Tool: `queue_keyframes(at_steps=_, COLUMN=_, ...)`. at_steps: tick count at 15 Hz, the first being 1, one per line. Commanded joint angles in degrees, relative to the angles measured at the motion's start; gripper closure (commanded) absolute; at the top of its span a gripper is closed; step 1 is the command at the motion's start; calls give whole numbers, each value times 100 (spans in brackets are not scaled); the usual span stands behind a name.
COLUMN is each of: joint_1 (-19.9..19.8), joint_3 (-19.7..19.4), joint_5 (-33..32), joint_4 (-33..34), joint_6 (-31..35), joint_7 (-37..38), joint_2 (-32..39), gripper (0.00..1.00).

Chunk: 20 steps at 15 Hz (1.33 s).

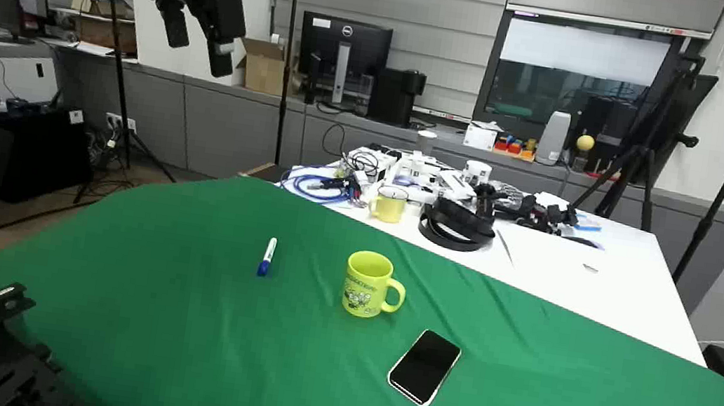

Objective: Put the marker in the mug

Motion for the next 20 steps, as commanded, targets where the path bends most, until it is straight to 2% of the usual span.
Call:
queue_keyframes(at_steps=1, joint_1=57, joint_3=-68, joint_5=-69, joint_4=3, joint_6=-23, joint_7=45, joint_2=5, gripper=0)
queue_keyframes(at_steps=12, joint_1=57, joint_3=-70, joint_5=-72, joint_4=0, joint_6=-24, joint_7=45, joint_2=52, gripper=0)
queue_keyframes(at_steps=17, joint_1=65, joint_3=-575, joint_5=-755, joint_4=385, joint_6=112, joint_7=-1726, joint_2=840, gripper=0)
queue_keyframes(at_steps=20, joint_1=-14, joint_3=-1056, joint_5=-1102, joint_4=1015, joint_6=170, joint_7=-2729, joint_2=1711, gripper=0)
